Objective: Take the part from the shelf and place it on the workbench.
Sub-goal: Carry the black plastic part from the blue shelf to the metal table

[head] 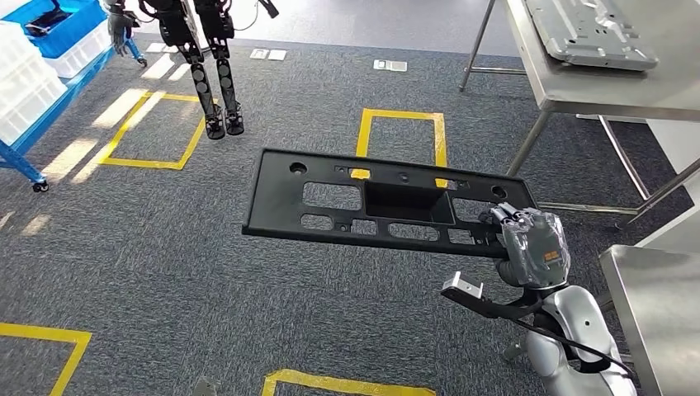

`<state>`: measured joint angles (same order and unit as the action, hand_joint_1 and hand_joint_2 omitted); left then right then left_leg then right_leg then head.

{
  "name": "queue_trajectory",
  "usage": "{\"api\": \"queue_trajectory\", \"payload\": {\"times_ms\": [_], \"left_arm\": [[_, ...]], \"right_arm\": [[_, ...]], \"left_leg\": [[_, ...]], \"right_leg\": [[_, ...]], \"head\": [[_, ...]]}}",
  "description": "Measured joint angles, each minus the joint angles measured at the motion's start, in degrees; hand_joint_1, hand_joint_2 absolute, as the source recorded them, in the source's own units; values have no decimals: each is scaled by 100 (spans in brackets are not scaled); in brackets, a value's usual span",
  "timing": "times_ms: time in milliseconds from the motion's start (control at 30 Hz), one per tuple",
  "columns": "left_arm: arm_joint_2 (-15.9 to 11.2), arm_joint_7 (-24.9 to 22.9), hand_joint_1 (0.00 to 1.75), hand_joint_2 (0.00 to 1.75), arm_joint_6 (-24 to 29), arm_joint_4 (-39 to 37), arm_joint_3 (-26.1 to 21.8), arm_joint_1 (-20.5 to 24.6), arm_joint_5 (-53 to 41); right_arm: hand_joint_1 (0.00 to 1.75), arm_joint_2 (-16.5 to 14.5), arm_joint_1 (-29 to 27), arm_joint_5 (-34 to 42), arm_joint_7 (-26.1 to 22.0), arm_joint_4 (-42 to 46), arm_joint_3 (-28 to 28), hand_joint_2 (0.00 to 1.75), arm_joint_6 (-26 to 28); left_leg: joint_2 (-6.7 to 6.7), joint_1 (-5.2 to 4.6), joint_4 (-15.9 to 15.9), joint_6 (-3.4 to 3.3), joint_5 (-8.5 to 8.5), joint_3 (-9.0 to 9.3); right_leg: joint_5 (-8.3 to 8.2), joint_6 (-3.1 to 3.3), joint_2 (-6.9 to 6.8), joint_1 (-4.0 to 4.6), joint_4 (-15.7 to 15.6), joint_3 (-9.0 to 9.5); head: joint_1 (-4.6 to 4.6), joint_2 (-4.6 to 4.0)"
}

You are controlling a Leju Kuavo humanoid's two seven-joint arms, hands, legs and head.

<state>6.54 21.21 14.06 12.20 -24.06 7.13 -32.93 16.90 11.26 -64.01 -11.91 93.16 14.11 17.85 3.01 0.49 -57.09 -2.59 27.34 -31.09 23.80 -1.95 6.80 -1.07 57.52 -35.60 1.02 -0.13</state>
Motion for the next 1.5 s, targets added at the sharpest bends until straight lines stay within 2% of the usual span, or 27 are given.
{"api": "queue_trajectory", "payload": {"times_ms": [67,100,167,200,233,267,333,400,467,500,567,633,700,733,800,867,933,1000,1067,1133,1200,1233,1267,1300,1367,1433,1500], "left_arm": [[6,25,0,175,-13,2,3,12,2],[5,36,0,175,-19,2,4,13,2],[8,44,0,175,-28,2,10,13,2],[11,45,0,175,-29,2,13,13,2],[14,45,0,175,-31,2,16,14,2],[19,45,0,175,-34,2,20,16,2],[19,44,0,175,-49,2,25,20,-2],[15,32,0,175,-61,2,31,21,-12],[19,3,0,175,-62,2,38,21,-22],[21,-14,0,175,-57,2,43,23,-28],[25,-35,0,175,-38,2,51,24,-38],[24,-46,0,175,-22,1,53,11,-49],[22,-53,0,175,-18,-1,53,-8,-58],[20,-55,0,175,-16,-2,52,-12,-59],[11,-55,0,175,-8,-3,52,-12,-58],[-4,-54,0,175,4,-3,51,-10,-61],[-14,-65,0,175,16,-4,51,-5,-70],[-8,-79,0,175,30,-5,51,5,-81],[-3,-88,0,175,42,-5,49,-1,-86],[-5,-104,0,175,48,-7,48,-23,-87],[-7,-115,0,175,48,-9,48,-38,-90],[-8,-116,0,175,48,-10,47,-41,-91],[-8,-117,0,175,51,-11,46,-41,-92],[-7,-117,0,175,55,-11,45,-40,-92],[-12,-116,0,175,65,-12,41,-40,-92],[-19,-115,0,175,82,-13,35,-44,-92],[-18,-115,0,175,110,-14,27,-43,-92]], "right_arm": [[175,1,105,-21,-3,-28,29,175,-17],[175,-1,157,-26,-3,-47,42,175,-27],[175,-2,220,-27,6,-91,55,175,-43],[175,-1,230,-27,10,-113,56,175,-48],[175,-1,236,-28,13,-132,56,175,-51],[175,1,244,-31,15,-149,56,175,-51],[175,2,276,-35,15,-172,57,175,-52],[175,8,318,-26,15,-187,60,175,-53],[175,38,338,-11,15,-203,61,175,-54],[175,59,340,-7,14,-211,60,175,-53],[175,94,375,2,10,-218,58,175,-52],[175,109,460,20,7,-233,57,175,-52],[175,110,536,44,6,-259,58,175,-55],[175,110,563,53,6,-274,57,175,-58],[175,114,641,64,4,-315,57,175,-65],[175,117,820,111,-6,-407,67,175,-79],[175,136,1044,226,-37,-552,84,175,-79],[175,187,1150,332,-80,-686,90,175,-9],[175,235,1139,376,-107,-795,93,175,125],[175,243,1111,385,-106,-895,110,175,221],[175,231,1086,398,-85,-1004,131,175,241],[175,228,1079,411,-72,-1062,136,175,238],[175,227,1082,425,-58,-1117,138,175,233],[175,228,1094,436,-43,-1165,137,175,226],[175,232,1138,444,-19,-1232,134,175,207],[175,235,1184,431,33,-1283,130,175,193],[175,244,1210,371,192,-1336,101,175,190]], "left_leg": [[-173,4,74,-75,-55,18],[-259,-13,82,-89,-61,15],[-430,-28,81,-96,-61,0],[-513,-30,80,-94,-60,-3],[-588,-30,78,-88,-56,-2],[-665,-28,73,-75,-47,3],[-797,-52,42,-19,-10,8],[-917,-86,8,46,28,8],[-1034,-78,-6,94,50,16],[-1007,-54,-28,127,79,15],[-734,-6,-296,183,285,-89],[-401,9,-1005,198,659,-417],[-306,9,-1659,182,862,-759],[-292,8,-1718,163,802,-814],[-199,9,-1179,108,399,-600],[79,18,-455,58,66,-280],[208,-4,-188,36,11,-164],[81,-25,-129,-12,-22,-142],[-60,-18,-39,-88,-87,-117],[-228,-33,5,-130,-118,-116],[-404,-53,2,-137,-117,-139],[-489,-58,0,-135,-115,-148],[-572,-59,-3,-130,-112,-154],[-652,-59,-6,-122,-106,-154],[-790,-82,-26,-79,-78,-146],[-912,-116,-48,-19,-39,-128],[-1023,-113,-54,36,-4,-101]], "right_leg": [[208,14,-336,26,411,-233],[379,25,-496,24,790,-416],[637,3,-595,5,1497,-731],[663,-37,-610,-8,1626,-770],[597,-91,-638,-25,1495,-675],[471,-152,-706,-47,1145,-464],[246,-209,-981,-53,320,5],[163,-138,-1089,-20,-21,179],[137,-47,-935,-4,-10,150],[129,-19,-868,-15,-9,146],[108,49,-739,-41,-17,150],[94,101,-614,-24,-18,146],[85,131,-468,7,-17,142],[82,135,-389,19,-16,143],[75,139,-232,28,-13,148],[63,120,-88,35,8,127],[28,64,46,29,15,66],[-10,-3,136,19,-4,6],[93,-18,-125,37,174,-122],[395,1,-492,41,772,-427],[652,-25,-593,21,1432,-736],[674,-65,-610,9,1540,-772],[613,-121,-637,-2,1415,-683],[487,-180,-702,-11,1070,-475],[238,-221,-1004,2,265,-18],[133,-148,-1161,41,-50,150],[105,-64,-1023,38,-43,141]], "head": [[-24,0],[-34,0],[-45,0],[-47,0],[-49,0],[-48,0],[-51,0],[-41,0],[-29,0],[-29,0],[-22,0],[-14,0],[-12,0],[-12,0],[-12,0],[-16,0],[-13,0],[-8,0],[-26,0],[-48,0],[-57,0],[-57,0],[-60,0],[-60,0],[-60,0],[-44,0],[-31,0]]}}
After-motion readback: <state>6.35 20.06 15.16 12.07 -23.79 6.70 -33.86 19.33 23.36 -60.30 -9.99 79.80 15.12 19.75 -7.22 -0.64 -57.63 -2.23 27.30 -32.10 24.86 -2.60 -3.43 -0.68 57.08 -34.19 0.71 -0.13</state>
